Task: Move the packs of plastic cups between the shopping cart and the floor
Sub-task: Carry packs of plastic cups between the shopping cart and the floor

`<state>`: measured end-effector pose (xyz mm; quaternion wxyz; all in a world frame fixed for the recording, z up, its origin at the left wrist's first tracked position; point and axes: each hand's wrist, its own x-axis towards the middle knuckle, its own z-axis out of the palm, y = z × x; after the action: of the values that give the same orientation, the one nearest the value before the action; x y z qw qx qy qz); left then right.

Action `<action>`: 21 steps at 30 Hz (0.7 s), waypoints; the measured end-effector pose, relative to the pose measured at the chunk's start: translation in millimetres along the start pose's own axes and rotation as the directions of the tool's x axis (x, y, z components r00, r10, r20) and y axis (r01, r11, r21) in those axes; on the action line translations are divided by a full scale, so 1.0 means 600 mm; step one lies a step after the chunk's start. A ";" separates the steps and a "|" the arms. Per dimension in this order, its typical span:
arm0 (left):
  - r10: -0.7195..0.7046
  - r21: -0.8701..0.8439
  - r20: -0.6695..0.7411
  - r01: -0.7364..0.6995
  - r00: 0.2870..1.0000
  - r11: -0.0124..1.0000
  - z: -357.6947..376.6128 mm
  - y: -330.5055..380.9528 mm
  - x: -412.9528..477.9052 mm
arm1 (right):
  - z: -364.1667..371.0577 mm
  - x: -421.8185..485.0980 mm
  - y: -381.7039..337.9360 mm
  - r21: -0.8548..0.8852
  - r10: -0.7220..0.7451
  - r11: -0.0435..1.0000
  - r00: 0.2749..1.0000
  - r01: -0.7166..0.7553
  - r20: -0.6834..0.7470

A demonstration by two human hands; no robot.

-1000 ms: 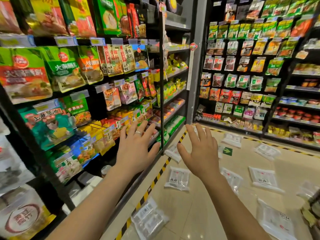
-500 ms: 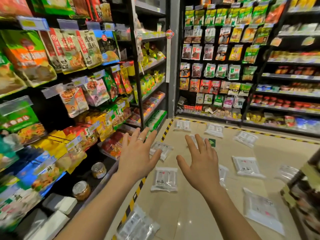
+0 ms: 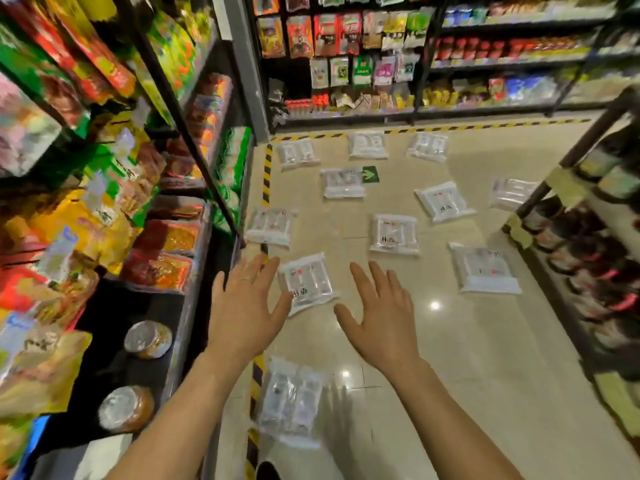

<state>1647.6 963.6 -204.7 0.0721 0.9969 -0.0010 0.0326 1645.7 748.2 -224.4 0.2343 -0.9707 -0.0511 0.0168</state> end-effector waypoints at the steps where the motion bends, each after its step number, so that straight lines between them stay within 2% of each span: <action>1: 0.000 -0.023 0.027 0.000 1.000 1.000 0.030 -0.024 0.009 | 0.035 0.006 -0.002 0.007 0.033 0.999 0.999 -0.033 0.016; 8: -0.042 -0.124 0.219 0.071 0.975 0.990 0.302 -0.157 0.033 | 0.317 0.028 0.063 -0.004 0.202 0.979 0.956 -0.206 0.211; 13: -0.081 -0.194 0.277 0.139 0.957 0.971 0.536 -0.223 0.010 | 0.562 0.036 0.147 0.011 0.260 0.961 0.914 -0.277 0.310; 18: -0.121 -0.185 0.317 0.187 0.941 0.965 0.775 -0.276 -0.011 | 0.782 0.027 0.237 0.060 0.292 0.939 0.875 -0.340 0.387; 21: -0.180 -0.178 0.325 0.247 0.928 0.953 0.904 -0.306 -0.028 | 0.910 0.016 0.289 0.067 0.306 0.933 0.880 -0.352 0.364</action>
<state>1666.9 1067.1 -767.6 0.1818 0.9702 0.0936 -0.1303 1640.5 843.1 -789.7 0.2787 -0.9291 0.0755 0.2309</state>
